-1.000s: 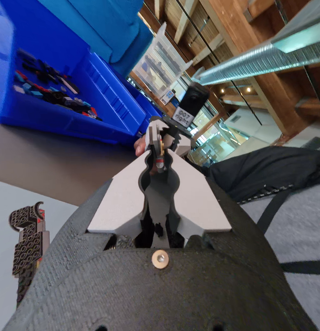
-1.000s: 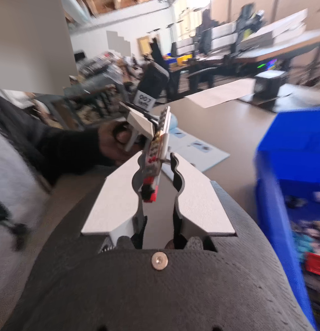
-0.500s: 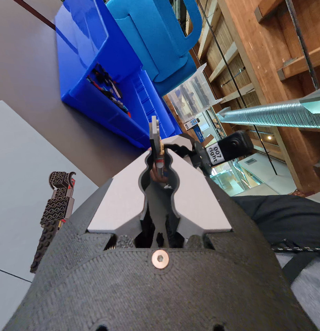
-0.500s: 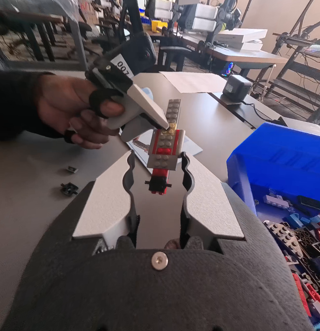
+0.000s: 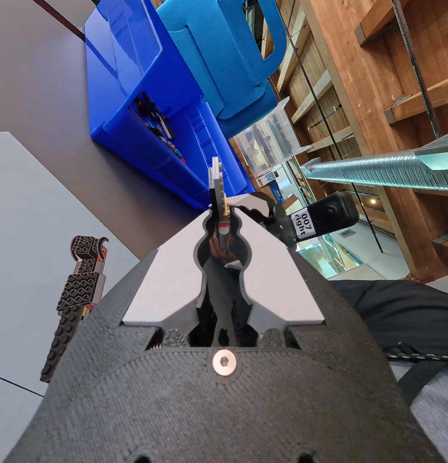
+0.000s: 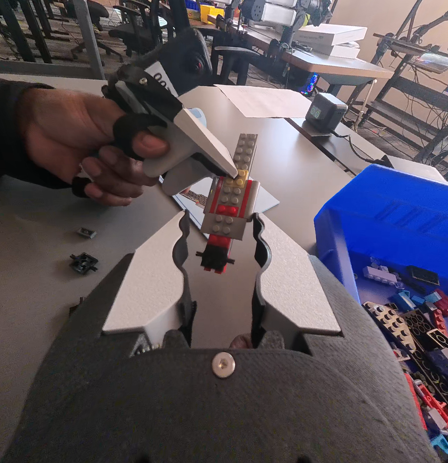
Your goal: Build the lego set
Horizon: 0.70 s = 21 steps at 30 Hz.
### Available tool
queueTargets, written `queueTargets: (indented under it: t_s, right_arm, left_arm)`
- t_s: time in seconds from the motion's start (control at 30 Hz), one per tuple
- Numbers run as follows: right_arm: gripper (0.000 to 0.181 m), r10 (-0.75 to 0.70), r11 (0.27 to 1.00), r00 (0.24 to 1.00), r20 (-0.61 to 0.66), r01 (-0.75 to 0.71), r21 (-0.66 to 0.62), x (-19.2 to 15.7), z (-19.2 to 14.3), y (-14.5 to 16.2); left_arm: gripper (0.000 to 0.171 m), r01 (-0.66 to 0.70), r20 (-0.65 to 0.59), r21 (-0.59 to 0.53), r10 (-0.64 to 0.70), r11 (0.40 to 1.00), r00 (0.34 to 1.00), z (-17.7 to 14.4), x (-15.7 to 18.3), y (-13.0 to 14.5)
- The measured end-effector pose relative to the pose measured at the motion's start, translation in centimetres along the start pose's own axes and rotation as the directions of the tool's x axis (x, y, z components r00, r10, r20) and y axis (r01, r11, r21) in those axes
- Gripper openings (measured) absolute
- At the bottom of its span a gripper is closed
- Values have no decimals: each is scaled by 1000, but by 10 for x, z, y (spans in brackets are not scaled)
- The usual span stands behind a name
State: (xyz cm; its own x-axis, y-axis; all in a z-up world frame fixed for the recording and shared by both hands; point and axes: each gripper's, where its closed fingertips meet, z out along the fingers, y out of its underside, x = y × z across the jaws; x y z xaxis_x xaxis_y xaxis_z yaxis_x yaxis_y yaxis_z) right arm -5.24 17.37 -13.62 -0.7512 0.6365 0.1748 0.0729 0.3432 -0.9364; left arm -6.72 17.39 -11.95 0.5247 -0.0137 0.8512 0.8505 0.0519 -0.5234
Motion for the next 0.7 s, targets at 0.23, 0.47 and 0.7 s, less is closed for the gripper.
queueTargets:
  t_s: [0.23,0.47,0.7]
  right_arm:
    - [56,-19,1000,999,-29,19,10,1,0,-3]
    - [56,-30,999,996,-81,31,16,3,0,-6]
    - [59,-37,999,990,-136,41,25,8,1,-9]
  left_arm:
    - [10,16,-15,54,-15,998,1000,-4,1,-9]
    - [10,48,-40,76,-45,996,998,-3,1,-10]
    - [10,38,-44,70,-35,997,998,-2,2,-9]
